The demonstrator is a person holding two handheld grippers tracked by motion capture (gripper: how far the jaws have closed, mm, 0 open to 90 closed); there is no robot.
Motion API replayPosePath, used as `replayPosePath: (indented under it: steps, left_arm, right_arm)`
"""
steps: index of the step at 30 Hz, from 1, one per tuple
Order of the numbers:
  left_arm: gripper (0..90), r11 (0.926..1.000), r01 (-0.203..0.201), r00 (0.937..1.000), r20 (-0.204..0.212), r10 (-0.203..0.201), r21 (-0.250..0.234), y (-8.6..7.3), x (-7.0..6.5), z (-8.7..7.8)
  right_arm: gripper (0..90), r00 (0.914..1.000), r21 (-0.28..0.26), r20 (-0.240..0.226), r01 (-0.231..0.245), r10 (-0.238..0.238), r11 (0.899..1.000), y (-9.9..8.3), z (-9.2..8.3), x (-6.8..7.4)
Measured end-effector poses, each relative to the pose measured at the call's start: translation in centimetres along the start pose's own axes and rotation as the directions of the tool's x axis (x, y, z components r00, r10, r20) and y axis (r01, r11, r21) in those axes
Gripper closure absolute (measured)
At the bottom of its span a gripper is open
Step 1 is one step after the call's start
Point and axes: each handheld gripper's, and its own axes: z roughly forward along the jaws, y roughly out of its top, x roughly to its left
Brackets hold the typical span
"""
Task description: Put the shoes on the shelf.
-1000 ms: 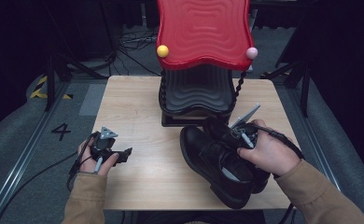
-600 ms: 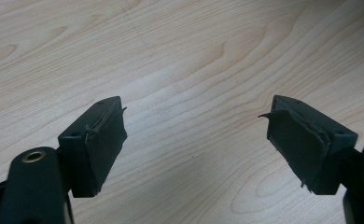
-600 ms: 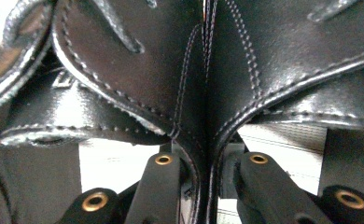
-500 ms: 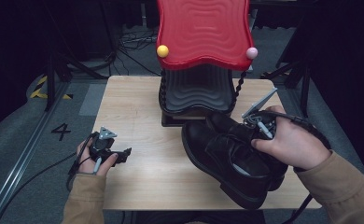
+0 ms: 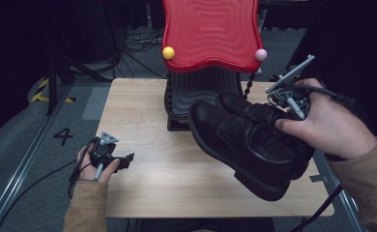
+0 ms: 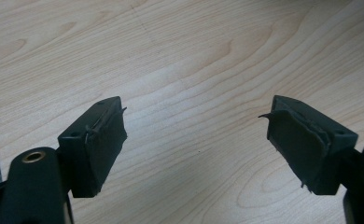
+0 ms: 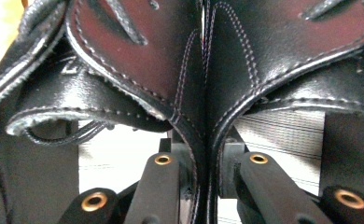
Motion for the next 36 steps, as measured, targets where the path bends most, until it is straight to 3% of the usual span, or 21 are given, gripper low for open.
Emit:
replayPosePath:
  steps: [7, 12, 17, 26, 33, 35, 36]
  left_arm:
    - [19.8, 0.9998, -0.013, 0.9995, -0.029, 0.013, 0.015, -0.1, 0.2, 0.1]
    - [19.8, 0.9999, -0.007, 0.9998, -0.02, 0.007, 0.011, -0.1, 0.3, 0.1]
    - [19.8, 0.9999, -0.004, 0.9994, -0.034, 0.005, 0.015, -0.3, 0.6, 0.4]
    - [19.8, 0.9999, 0.008, 0.9998, -0.019, -0.008, 0.015, -0.4, 1.0, 0.4]
    - [19.8, 0.9999, 0.011, 0.9997, -0.021, -0.011, 0.002, -0.5, 1.1, 0.5]
    - [19.9, 0.9999, 0.011, 0.9998, -0.015, -0.011, 0.002, -0.4, 1.1, 0.6]
    - [19.9, 0.9999, 0.009, 0.9999, -0.015, -0.009, 0.006, -0.4, 1.1, 0.6]
  right_arm:
    - [81.9, 0.9994, -0.034, 0.032, -0.014, 0.015, 0.999, 1.2, -2.8, 0.5]
    - [81.9, 0.9989, -0.063, 0.043, -0.019, 0.021, 0.998, 2.3, -5.2, 1.1]
    - [81.8, 0.9987, -0.082, 0.047, -0.013, 0.017, 0.997, 3.2, -6.0, 2.0]
    - [81.9, 0.9977, -0.133, 0.06, -0.024, 0.032, 0.991, 5.8, -8.7, 3.7]
    - [81.9, 0.9923, -0.23, 0.097, -0.053, 0.077, 0.972, 9.1, -10.7, 3.8]
    - [81.8, 0.9866, -0.272, 0.121, -0.073, 0.11, 0.96, 10.9, -11.3, 3.8]
    - [81.8, 0.9866, -0.272, 0.121, -0.073, 0.11, 0.96, 10.9, -11.3, 3.8]
